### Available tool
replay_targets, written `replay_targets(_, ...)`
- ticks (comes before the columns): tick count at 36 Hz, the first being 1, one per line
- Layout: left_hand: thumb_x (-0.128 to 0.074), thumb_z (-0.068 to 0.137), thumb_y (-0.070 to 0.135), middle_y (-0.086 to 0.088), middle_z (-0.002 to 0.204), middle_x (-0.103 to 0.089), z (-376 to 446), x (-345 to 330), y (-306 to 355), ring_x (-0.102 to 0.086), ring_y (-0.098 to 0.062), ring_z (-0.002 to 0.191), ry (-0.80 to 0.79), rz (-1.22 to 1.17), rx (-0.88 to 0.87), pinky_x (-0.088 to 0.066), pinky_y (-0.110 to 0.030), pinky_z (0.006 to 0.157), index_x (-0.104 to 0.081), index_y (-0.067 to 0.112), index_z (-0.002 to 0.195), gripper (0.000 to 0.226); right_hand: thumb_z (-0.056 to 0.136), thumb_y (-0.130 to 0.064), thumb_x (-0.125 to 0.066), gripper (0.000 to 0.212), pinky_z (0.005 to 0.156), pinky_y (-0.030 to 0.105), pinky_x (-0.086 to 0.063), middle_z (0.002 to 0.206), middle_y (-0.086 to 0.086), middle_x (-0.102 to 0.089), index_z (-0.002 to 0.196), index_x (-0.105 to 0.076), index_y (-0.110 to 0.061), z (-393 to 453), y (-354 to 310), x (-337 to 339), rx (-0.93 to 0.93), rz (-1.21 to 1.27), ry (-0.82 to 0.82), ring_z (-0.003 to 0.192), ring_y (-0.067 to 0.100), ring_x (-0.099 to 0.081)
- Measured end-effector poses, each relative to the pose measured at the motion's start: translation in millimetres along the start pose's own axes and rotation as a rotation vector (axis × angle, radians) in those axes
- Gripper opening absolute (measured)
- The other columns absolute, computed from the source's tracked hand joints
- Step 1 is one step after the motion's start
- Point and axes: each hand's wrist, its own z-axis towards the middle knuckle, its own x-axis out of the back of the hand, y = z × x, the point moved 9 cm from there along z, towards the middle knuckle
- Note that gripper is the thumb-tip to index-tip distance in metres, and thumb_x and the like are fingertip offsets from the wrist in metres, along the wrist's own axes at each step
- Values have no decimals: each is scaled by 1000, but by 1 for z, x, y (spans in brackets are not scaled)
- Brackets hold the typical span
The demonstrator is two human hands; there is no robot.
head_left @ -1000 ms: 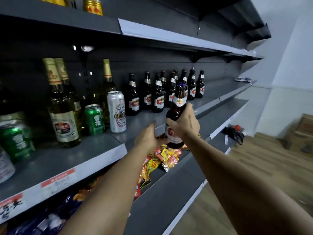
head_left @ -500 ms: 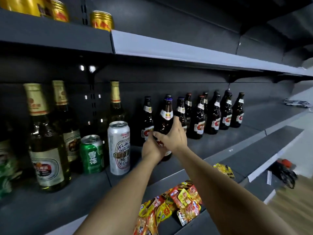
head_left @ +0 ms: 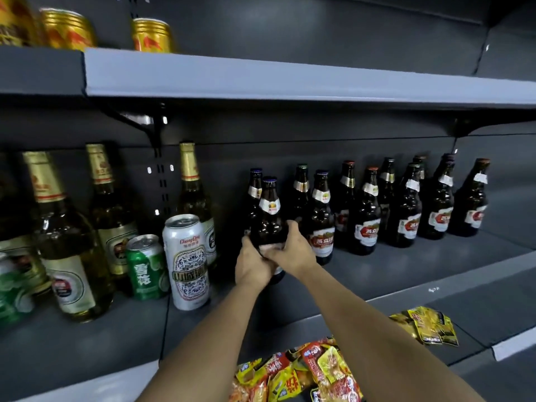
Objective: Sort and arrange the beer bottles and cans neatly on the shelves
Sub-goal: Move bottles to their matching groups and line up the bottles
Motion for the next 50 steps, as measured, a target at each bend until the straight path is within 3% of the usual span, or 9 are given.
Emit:
replay_targets(12, -67, 82, 20, -7, 125, -57, -13, 0, -1, -58, -26, 110, 51, 164, -95, -48, -34, 87, -33, 16, 141, 68, 80, -29, -75, 95, 95, 37, -48, 139, 4, -47, 153, -13, -19, -13, 20, -13, 68, 11, -44, 120, 20, -55)
replay_targets(19, -61, 79, 5, -4, 140, -43, -40, 7, -21, -48, -25, 125, 32, 363, -64, -47, -41, 95, -26, 25, 147, 79, 79, -32, -75, 86, 98, 41, -46, 136, 6, -44, 147, -23, -19, -31, 43, -27, 30, 23, -101, 125, 25, -48)
replay_targets(23, -57, 83, 4, -2, 130, -53, -55, 37, -9, -55, -23, 115, 237, 351, -104, -49, -37, 87, -42, 19, 137, 58, 80, -19, -68, 62, 91, 42, -47, 129, 7, -52, 135, -39, -13, -38, 34, -5, 71, -9, 85, 120, 28, -50)
replay_targets(28, -62, 87, 18, 0, 102, -58, -86, 86, 17, -57, -20, 94, 541, 350, -283, -41, -30, 67, -56, 14, 113, 26, 67, -4, -72, 39, 71, 42, -45, 95, 12, -60, 102, -56, -5, -68, -14, 22, 353, -176, 415, 89, 35, -57)
replay_targets(34, -64, 88, 33, -5, 104, -56, -101, 146, 5, -56, -22, 95, 769, 303, -231, -45, -36, 68, -51, 13, 110, 33, 79, -12, -65, 32, 76, 41, -49, 101, 9, -61, 110, -56, -8, -88, -69, -30, 507, -95, 235, 94, 31, -59)
replay_targets(38, -61, 89, 42, -3, 109, -56, -91, 172, -21, -55, -20, 101, 742, 241, -113, -47, -36, 73, -49, 14, 112, 38, 89, -28, -64, 62, 95, 40, -43, 132, 7, -50, 141, -34, -13, -86, -82, -87, 320, -34, -36, 123, 26, -46)
replay_targets(43, -57, 92, 48, -1, 121, -56, -76, 181, -48, -56, -17, 108, 568, 227, -86, -51, -38, 81, -49, 15, 122, 45, 83, -32, -71, 94, 93, 41, -45, 142, 9, -44, 153, -9, -20, -74, -91, -127, 90, 74, -143, 127, 28, -46)
replay_targets(46, -56, 91, 52, 0, 125, -58, -62, 183, -62, -57, -17, 111, 430, 210, -76, -51, -37, 86, -48, 18, 127, 50, 82, -28, -70, 86, 83, 37, -46, 128, 9, -57, 148, -15, -21, -66, -87, -137, -32, 87, -120, 114, 29, -57)
replay_targets(50, -59, 88, 54, 0, 125, -61, -50, 181, -70, -59, -18, 112, 282, 216, -91, -50, -34, 89, -48, 21, 131, 55, 87, -31, -62, 48, 70, 31, -39, 114, 9, -62, 125, -36, -16, -71, -92, -134, -51, -1, -11, 102, 31, -62)
